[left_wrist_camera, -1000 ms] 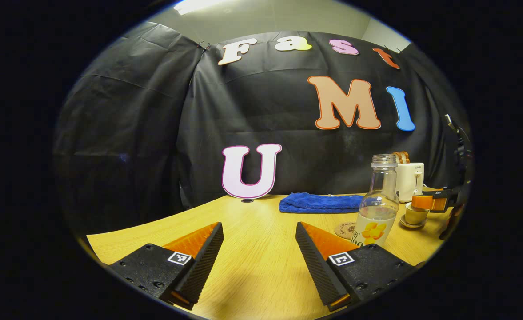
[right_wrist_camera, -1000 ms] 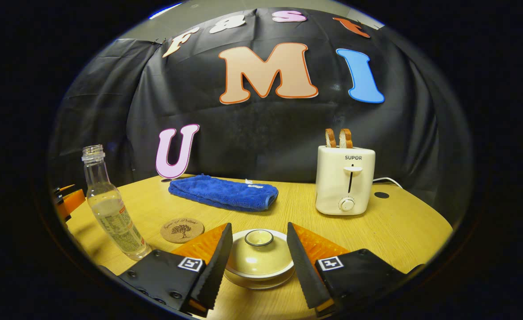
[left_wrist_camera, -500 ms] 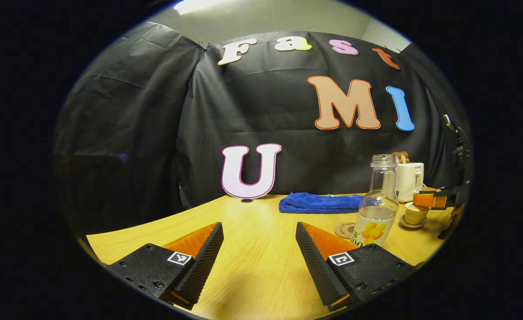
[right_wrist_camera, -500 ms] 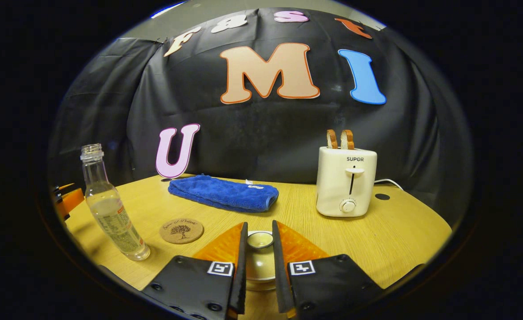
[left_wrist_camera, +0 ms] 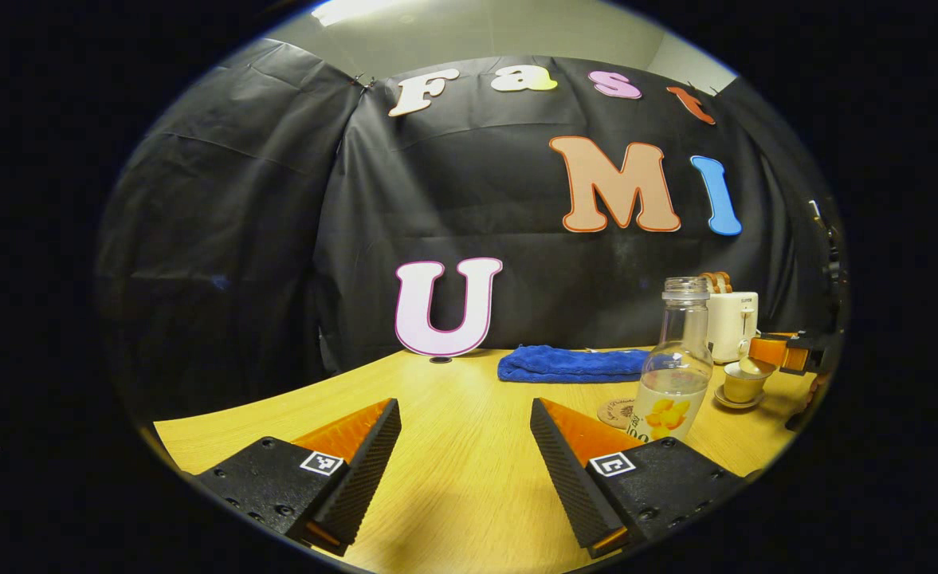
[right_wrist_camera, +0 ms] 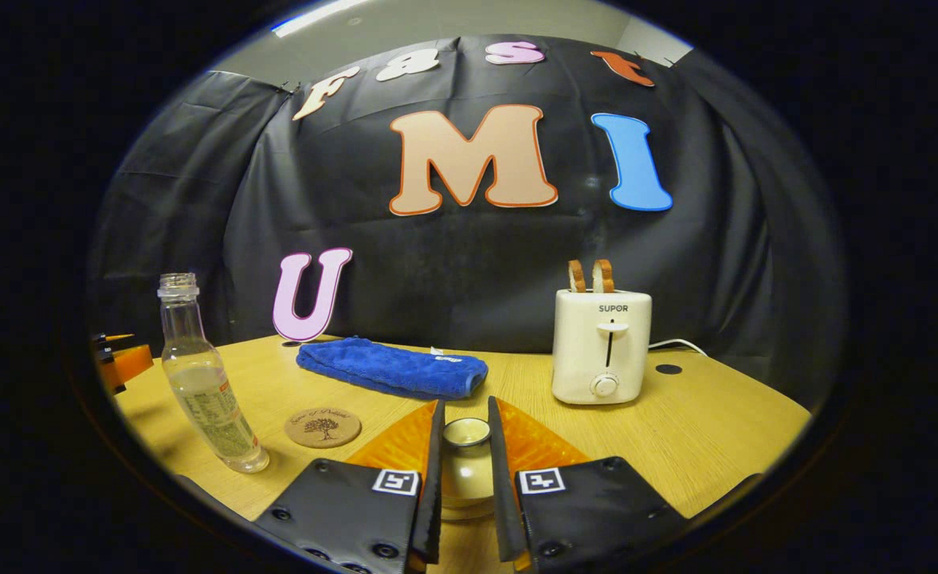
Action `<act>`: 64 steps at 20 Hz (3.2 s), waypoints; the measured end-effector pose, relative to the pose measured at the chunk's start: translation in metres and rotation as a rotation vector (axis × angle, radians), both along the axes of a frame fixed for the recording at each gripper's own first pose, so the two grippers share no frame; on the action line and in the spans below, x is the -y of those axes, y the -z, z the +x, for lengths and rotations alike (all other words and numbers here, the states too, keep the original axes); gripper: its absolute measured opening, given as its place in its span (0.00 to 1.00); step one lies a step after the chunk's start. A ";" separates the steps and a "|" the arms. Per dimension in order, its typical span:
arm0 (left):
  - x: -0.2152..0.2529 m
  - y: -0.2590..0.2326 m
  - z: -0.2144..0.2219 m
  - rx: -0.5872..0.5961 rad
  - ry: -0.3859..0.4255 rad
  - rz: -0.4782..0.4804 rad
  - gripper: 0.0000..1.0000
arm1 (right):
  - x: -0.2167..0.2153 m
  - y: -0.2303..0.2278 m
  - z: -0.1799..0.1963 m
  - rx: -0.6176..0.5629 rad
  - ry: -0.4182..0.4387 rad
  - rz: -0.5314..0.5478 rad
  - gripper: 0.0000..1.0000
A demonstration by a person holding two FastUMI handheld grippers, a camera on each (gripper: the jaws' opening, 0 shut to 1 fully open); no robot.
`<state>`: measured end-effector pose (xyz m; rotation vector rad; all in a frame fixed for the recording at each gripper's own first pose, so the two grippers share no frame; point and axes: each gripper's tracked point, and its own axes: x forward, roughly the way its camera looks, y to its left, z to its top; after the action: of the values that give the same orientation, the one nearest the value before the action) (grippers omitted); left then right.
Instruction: Open the teacup lid with one hand, grasp the water bottle and pour water into the teacup with the other hand; after pouring, place the water bottle on the coaster and then close the teacup lid.
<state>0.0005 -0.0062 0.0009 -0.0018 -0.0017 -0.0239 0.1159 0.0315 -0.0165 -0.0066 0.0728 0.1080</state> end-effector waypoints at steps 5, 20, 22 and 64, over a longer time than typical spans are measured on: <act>0.009 0.000 -0.002 0.000 0.044 -0.003 0.95 | 0.006 -0.006 -0.018 0.024 0.009 0.005 0.31; 0.097 -0.002 -0.025 0.000 0.416 -0.009 0.96 | 0.047 -0.016 -0.088 0.062 0.121 0.004 0.31; 0.111 -0.002 -0.025 -0.004 0.445 -0.007 0.96 | 0.049 -0.016 -0.092 0.061 0.129 0.003 0.31; 0.176 0.032 0.049 -0.208 0.421 0.357 0.72 | 0.089 -0.017 -0.104 0.067 0.197 -0.001 0.31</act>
<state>0.0498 -0.1819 -0.0311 0.3527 0.2115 -0.4449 0.0123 -0.0580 0.0006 -0.0040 0.0058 -0.0897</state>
